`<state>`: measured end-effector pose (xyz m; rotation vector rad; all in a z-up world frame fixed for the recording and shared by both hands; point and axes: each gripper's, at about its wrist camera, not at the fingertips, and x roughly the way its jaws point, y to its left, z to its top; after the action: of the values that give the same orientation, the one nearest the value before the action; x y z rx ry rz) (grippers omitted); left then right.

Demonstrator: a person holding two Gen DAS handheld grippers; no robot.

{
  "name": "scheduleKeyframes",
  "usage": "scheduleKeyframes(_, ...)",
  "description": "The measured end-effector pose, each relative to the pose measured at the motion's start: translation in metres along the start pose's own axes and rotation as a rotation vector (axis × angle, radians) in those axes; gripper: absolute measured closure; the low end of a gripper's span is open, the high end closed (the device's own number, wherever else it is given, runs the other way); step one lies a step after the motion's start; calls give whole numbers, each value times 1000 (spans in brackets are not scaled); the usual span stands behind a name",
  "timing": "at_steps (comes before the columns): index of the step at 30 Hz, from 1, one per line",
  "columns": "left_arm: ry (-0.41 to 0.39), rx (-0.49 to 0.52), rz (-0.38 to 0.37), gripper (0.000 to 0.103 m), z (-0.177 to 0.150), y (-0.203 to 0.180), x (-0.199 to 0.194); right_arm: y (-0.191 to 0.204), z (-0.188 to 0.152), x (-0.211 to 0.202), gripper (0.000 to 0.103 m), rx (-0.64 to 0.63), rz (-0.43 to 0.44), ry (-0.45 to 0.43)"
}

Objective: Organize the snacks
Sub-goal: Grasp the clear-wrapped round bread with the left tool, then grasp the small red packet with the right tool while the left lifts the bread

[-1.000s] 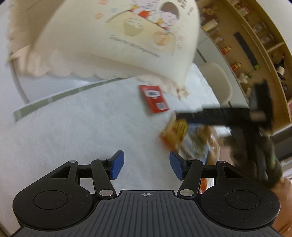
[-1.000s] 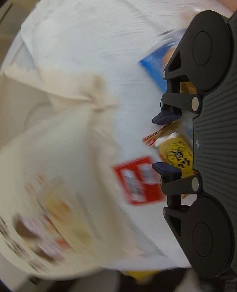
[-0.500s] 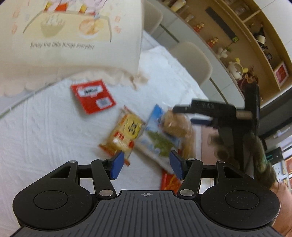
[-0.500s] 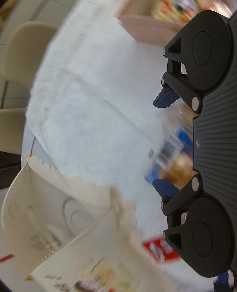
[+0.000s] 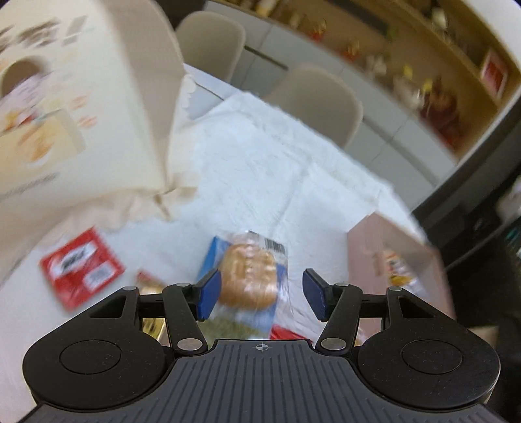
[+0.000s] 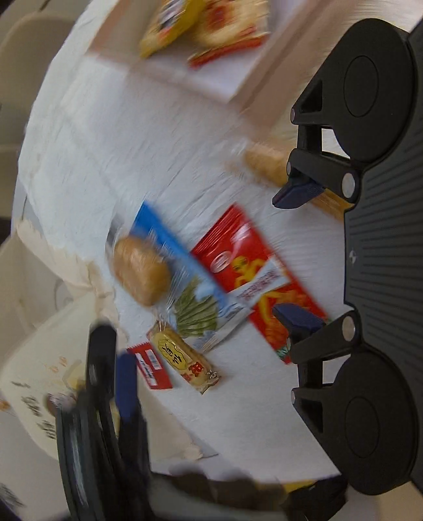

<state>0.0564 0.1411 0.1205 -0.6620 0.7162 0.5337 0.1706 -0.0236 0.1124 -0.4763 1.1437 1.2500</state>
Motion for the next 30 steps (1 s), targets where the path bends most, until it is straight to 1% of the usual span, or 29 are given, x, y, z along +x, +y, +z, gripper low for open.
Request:
scheduleKeyframes(2, 47, 86, 90, 42, 6, -16, 24, -8, -12, -14, 38, 45, 14, -24)
scheduleKeyframes(3, 77, 117, 132, 42, 8, -22, 36, -12, -19, -22, 37, 62, 20, -37)
scheduleKeyframes(4, 102, 130, 157, 42, 8, -24, 47, -16, -27, -31, 36, 73, 21, -52)
scheduleKeyframes(5, 129, 125, 172, 41, 8, -24, 58, -19, -33, -37, 31, 74, 15, -63)
scheduleKeyframes(6, 147, 108, 176, 34, 6, -20, 65, -21, -40, -44, 28, 65, 2, -76)
scheduleKeyframes(7, 149, 78, 165, 31, 5, -16, 70, -21, -46, -50, 28, 46, -12, -88)
scheduleKeyframes(9, 162, -1, 135, 33, 2, -9, 75, -23, -57, -63, 27, -3, -47, -101)
scheduleKeyframes(10, 145, -16, 129, 41, -1, -9, 71, -24, -62, -69, 27, -32, -65, -109)
scheduleKeyframes(11, 129, -10, 131, 42, -6, -13, 65, -26, -67, -73, 27, -54, -80, -117)
scheduleKeyframes(13, 110, -1, 121, 49, -18, -23, 49, -28, -74, -78, 26, -92, -113, -141)
scheduleKeyframes(14, 100, -5, 101, 50, -27, -27, 37, -31, -77, -81, 24, -103, -126, -152)
scheduleKeyframes(16, 89, -12, 72, 53, -47, -30, 15, -36, -82, -81, 23, -118, -164, -170)
scheduleKeyframes(18, 77, -36, 65, 56, -73, -29, -10, -38, -84, -69, 23, -126, -221, -177)
scheduleKeyframes(19, 72, -65, 60, 57, -87, -24, -21, -38, -84, -62, 23, -124, -230, -171)
scheduleKeyframes(20, 67, -104, 56, 57, -98, -17, -31, -38, -83, -55, 23, -115, -218, -160)
scheduleKeyframes(22, 50, -198, 45, 58, -123, -1, -48, -32, -78, -41, 23, -86, -145, -130)
scheduleKeyframes(23, 40, -247, 43, 58, -136, 8, -57, -27, -75, -36, 21, -80, -114, -123)
scheduleKeyframes(24, 32, -279, 44, 58, -145, 15, -65, -18, -71, -30, 21, -82, -108, -124)
scheduleKeyframes(25, 25, -301, 57, 59, -155, 21, -72, -7, -67, -26, 21, -101, -100, -130)
scheduleKeyframes(26, 19, -315, 75, 59, -163, 27, -81, 4, -64, -24, 21, -131, -65, -128)
scheduleKeyframes(28, 6, -344, 98, 59, -176, 39, -95, 28, -52, -27, 21, -204, 52, -124)
scheduleKeyframes(29, -2, -365, 106, 59, -182, 45, -103, 42, -44, -31, 21, -248, 79, -143)
scheduleKeyframes(30, -11, -383, 115, 59, -190, 51, -111, 55, -36, -33, 21, -290, 77, -165)
